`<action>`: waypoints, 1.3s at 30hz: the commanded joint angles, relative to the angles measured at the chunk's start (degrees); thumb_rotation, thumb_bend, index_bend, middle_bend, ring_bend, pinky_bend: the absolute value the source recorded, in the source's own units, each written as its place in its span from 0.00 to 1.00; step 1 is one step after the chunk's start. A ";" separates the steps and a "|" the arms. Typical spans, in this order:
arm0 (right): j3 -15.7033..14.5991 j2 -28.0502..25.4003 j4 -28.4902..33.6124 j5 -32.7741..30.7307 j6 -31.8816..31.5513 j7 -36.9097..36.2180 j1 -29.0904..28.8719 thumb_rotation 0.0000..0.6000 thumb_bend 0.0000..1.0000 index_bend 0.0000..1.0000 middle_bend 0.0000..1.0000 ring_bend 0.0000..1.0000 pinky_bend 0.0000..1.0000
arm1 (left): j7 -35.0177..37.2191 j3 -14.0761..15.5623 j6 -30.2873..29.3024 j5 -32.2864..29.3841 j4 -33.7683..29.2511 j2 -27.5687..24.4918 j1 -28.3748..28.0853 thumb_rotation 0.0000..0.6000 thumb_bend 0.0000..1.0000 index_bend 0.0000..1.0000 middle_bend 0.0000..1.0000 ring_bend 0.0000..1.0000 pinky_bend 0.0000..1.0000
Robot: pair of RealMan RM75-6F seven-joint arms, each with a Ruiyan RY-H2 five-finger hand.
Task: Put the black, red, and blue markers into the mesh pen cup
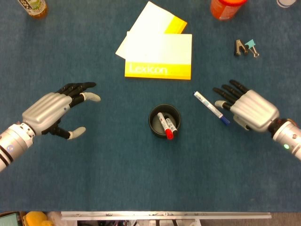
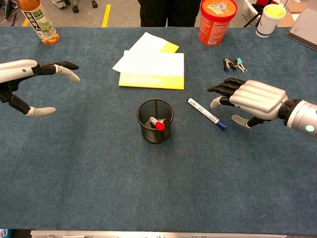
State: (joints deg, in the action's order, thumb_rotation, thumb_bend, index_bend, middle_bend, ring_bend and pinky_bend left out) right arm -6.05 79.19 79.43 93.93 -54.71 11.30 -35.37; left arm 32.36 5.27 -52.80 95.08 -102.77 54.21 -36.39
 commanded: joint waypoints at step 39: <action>-3.11 10.56 -20.56 13.10 -6.89 -7.30 -4.24 1.00 0.18 0.34 0.05 0.00 0.00 | -0.12 0.38 -0.08 -0.52 -0.61 -1.38 0.36 1.00 0.31 0.19 0.00 0.00 0.01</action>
State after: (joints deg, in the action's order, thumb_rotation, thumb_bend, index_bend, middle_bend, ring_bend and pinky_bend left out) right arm -9.20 89.70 58.90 107.08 -61.65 3.97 -39.56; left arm 32.23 5.63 -52.86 94.54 -103.39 52.85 -36.05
